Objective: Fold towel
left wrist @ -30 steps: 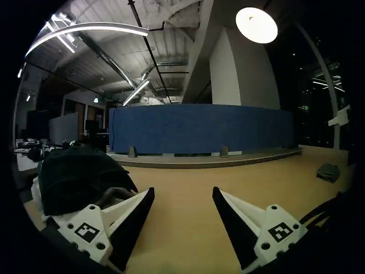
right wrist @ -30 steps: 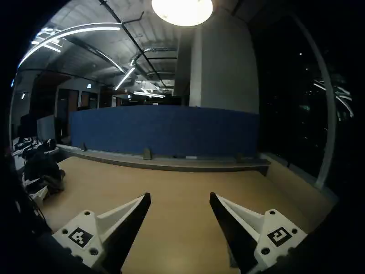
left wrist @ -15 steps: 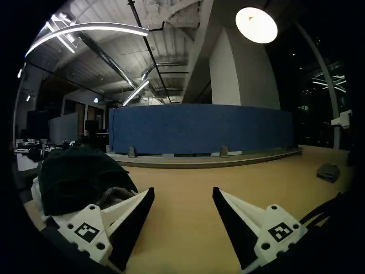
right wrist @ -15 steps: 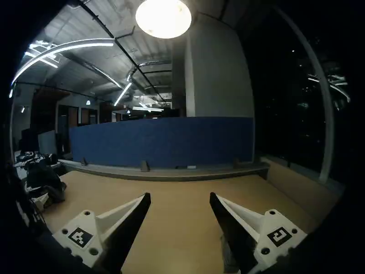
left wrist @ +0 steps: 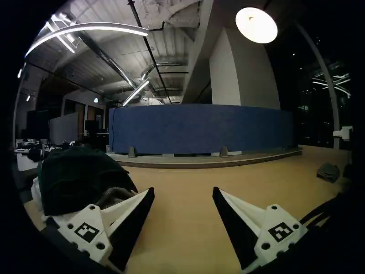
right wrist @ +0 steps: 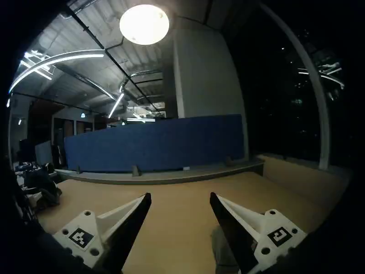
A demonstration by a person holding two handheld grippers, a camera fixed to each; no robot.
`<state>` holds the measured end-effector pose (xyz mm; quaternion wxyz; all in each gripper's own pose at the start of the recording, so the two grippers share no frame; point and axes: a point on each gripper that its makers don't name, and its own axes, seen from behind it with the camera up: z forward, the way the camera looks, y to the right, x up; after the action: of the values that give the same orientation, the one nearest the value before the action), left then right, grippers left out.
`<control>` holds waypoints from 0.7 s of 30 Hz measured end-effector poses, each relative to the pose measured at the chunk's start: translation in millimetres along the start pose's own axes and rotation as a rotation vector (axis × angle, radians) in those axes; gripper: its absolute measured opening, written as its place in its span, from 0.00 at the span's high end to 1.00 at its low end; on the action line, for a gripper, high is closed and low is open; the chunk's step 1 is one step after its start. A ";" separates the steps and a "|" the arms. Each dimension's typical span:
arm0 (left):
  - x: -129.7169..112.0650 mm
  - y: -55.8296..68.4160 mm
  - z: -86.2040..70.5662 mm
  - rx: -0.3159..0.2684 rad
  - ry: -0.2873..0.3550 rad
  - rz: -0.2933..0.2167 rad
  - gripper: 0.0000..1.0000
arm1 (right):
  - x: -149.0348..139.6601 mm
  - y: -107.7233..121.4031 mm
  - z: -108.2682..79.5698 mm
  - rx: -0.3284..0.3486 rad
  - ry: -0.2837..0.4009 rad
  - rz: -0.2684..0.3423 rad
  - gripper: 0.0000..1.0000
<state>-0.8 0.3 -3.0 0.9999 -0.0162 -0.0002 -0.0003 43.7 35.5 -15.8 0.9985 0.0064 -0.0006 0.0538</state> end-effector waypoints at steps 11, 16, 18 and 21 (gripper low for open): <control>0.2 -0.1 -0.6 0.000 0.000 0.000 0.05 | -30.0 5.9 9.7 0.001 0.007 0.004 0.00; -0.1 -0.3 -1.1 0.000 0.000 0.000 0.05 | -38.4 0.4 16.3 0.015 0.010 0.010 0.00; -0.3 -0.5 -1.3 0.000 0.000 0.000 0.05 | -41.8 -1.5 17.3 0.018 0.010 0.007 0.00; -0.2 -0.4 -1.4 0.000 0.000 0.000 0.05 | -46.8 -4.3 16.8 0.016 0.009 0.005 0.00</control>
<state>-1.1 -0.2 -4.3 0.9999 -0.0162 -0.0001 -0.0003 -2.3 26.0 0.9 0.9983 0.0143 0.0044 0.0564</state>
